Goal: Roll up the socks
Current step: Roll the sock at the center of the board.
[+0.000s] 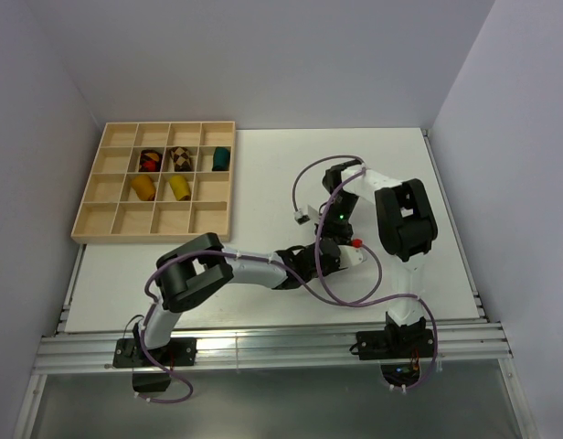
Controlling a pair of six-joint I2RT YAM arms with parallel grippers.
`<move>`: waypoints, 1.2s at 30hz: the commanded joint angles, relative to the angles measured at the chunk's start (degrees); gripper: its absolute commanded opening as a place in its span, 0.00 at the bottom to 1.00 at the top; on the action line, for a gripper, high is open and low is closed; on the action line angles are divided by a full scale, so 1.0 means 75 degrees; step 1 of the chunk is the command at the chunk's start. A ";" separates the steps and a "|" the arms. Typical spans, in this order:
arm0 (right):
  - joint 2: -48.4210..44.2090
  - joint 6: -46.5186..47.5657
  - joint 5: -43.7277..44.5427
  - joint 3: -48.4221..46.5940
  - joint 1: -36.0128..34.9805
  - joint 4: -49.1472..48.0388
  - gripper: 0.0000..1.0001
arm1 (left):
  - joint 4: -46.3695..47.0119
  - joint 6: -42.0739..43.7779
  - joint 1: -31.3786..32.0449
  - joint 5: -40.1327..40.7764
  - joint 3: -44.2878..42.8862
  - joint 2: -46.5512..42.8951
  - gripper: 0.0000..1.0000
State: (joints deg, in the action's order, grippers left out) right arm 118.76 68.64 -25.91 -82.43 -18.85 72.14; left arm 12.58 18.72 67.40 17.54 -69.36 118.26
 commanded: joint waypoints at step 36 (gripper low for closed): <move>-0.0846 -0.0621 -0.2169 0.0117 0.0192 0.0412 0.60 | -0.0564 -0.1195 -0.0748 -0.1190 0.0412 0.1038 0.00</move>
State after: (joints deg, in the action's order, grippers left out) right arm 114.50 66.96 -27.03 -80.60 -17.17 67.77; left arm 13.34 15.55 65.93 13.96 -70.06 118.93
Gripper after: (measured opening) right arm 0.582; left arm 0.123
